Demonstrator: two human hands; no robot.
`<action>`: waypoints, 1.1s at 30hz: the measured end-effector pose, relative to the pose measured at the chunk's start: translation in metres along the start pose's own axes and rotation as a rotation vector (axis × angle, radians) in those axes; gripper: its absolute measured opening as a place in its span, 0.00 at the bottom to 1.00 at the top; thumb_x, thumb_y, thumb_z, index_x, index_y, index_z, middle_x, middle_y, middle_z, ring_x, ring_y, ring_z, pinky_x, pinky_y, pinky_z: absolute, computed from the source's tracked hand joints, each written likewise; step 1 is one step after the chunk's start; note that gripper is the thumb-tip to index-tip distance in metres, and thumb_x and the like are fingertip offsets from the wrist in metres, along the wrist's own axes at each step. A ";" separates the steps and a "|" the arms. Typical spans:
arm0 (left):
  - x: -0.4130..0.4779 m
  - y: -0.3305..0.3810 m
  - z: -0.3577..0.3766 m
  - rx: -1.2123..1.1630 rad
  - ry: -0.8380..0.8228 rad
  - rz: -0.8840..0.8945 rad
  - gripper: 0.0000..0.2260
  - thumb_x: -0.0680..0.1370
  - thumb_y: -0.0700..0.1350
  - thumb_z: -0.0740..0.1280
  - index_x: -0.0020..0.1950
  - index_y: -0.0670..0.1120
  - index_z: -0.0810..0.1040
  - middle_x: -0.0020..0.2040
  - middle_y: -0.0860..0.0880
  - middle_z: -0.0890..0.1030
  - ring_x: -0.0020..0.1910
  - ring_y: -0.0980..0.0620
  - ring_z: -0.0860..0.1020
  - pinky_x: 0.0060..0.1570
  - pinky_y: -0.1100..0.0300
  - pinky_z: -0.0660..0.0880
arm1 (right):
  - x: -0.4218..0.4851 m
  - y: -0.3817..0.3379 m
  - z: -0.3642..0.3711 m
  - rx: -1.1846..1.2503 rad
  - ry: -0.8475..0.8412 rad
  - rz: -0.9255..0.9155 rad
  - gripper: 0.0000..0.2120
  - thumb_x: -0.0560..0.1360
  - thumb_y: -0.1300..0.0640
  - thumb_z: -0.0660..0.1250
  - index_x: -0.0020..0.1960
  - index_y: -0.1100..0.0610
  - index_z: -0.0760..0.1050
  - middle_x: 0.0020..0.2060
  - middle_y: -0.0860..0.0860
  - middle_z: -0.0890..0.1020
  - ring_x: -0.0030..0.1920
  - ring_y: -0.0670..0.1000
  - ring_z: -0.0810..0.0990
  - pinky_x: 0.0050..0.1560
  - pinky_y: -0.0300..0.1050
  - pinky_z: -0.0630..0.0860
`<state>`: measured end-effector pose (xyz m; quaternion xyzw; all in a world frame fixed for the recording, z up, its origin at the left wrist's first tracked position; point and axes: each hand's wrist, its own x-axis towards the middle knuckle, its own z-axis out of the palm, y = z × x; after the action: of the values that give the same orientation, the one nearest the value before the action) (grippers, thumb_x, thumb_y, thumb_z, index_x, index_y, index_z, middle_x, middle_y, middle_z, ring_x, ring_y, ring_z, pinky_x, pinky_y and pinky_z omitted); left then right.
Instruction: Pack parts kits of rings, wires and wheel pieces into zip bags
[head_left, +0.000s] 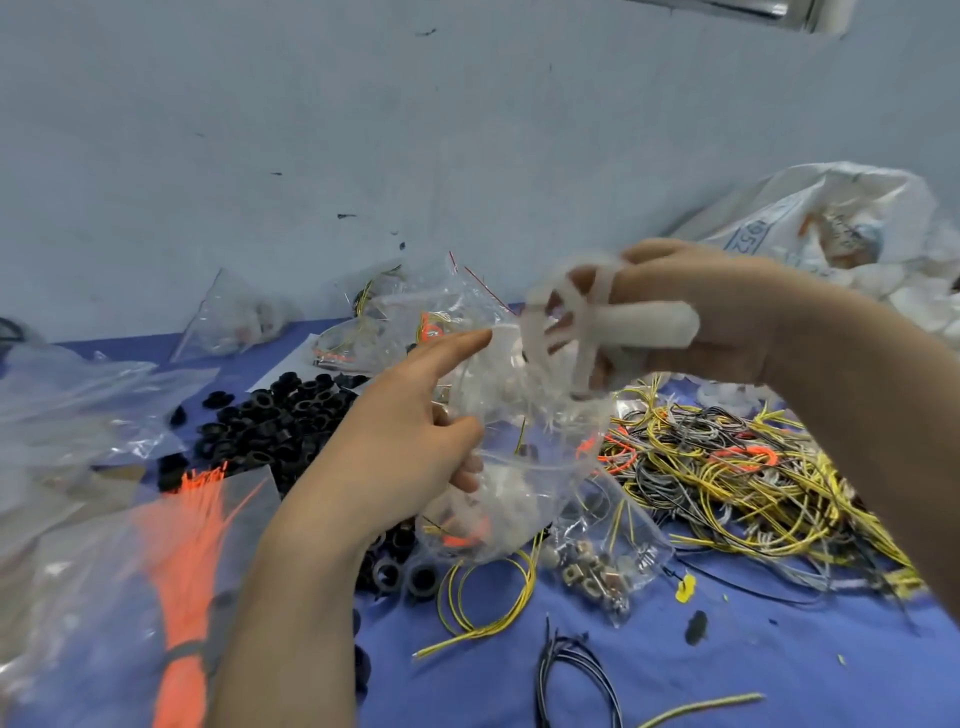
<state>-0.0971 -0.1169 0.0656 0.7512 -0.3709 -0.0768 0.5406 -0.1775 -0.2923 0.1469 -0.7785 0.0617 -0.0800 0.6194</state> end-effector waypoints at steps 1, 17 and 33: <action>0.000 0.001 -0.001 -0.001 0.009 -0.004 0.31 0.75 0.31 0.60 0.70 0.60 0.70 0.52 0.56 0.75 0.27 0.55 0.80 0.33 0.68 0.77 | 0.002 0.001 0.002 0.167 -0.023 -0.008 0.18 0.78 0.68 0.56 0.39 0.61 0.82 0.30 0.57 0.83 0.32 0.56 0.80 0.30 0.48 0.81; 0.000 0.002 0.004 -0.016 -0.041 -0.027 0.31 0.74 0.32 0.62 0.74 0.56 0.68 0.71 0.64 0.66 0.31 0.53 0.82 0.43 0.59 0.81 | 0.021 0.043 0.033 -0.881 0.161 -0.114 0.15 0.72 0.64 0.61 0.54 0.49 0.68 0.37 0.54 0.78 0.34 0.54 0.75 0.36 0.48 0.74; -0.006 0.016 0.008 0.136 -0.032 0.041 0.32 0.75 0.31 0.61 0.74 0.57 0.66 0.71 0.69 0.62 0.24 0.58 0.78 0.36 0.69 0.77 | 0.012 0.028 0.046 -1.399 0.189 -0.179 0.25 0.70 0.58 0.71 0.50 0.55 0.54 0.32 0.51 0.65 0.28 0.51 0.64 0.26 0.44 0.58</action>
<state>-0.1128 -0.1215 0.0750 0.7772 -0.3992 -0.0522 0.4836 -0.1562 -0.2570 0.1105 -0.9854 0.0881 -0.1394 -0.0424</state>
